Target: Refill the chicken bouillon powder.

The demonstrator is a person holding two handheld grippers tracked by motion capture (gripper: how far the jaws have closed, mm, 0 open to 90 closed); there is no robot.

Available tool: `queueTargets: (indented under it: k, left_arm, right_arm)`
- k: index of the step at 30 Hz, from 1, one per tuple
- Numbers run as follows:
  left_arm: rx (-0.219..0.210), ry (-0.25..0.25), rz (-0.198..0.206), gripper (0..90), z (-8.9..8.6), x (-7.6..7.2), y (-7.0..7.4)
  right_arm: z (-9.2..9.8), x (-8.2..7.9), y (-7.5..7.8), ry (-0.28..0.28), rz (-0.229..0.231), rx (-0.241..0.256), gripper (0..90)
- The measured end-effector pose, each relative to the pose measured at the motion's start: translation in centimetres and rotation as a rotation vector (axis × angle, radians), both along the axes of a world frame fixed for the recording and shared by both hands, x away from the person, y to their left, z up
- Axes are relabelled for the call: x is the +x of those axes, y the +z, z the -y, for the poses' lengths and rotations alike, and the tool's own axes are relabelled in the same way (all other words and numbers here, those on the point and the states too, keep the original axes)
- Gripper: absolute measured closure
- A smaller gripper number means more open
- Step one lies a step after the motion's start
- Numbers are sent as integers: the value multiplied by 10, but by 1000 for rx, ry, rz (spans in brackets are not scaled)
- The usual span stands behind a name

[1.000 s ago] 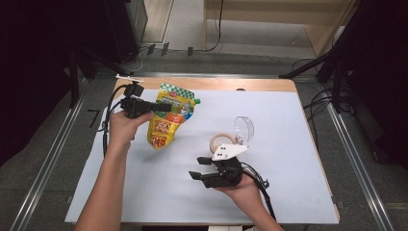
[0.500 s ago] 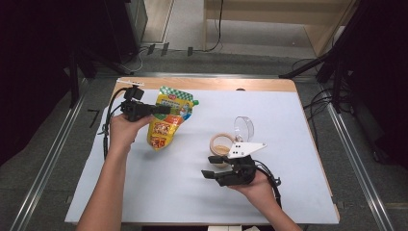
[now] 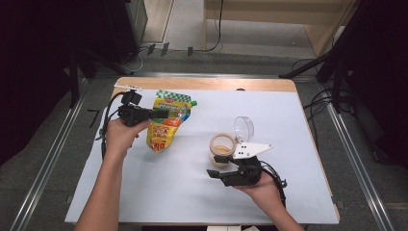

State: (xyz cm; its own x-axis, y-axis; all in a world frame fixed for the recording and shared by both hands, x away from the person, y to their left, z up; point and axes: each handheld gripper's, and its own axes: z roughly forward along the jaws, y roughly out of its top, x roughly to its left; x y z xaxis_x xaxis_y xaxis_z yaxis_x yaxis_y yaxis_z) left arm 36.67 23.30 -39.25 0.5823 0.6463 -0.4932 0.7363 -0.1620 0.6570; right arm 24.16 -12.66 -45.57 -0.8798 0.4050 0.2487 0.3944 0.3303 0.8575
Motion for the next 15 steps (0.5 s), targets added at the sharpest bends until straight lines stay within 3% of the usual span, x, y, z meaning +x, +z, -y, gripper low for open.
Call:
queueTargets:
  k: [8,15]
  left_arm:
    - [0,-20,8,852,-6,-9,-4]
    - [-10,-10,17,845,-17,-20,-7]
  right_arm:
    - [2,0,4,-1,6,1,457]
    - [0,0,2,4,8,-9,458]
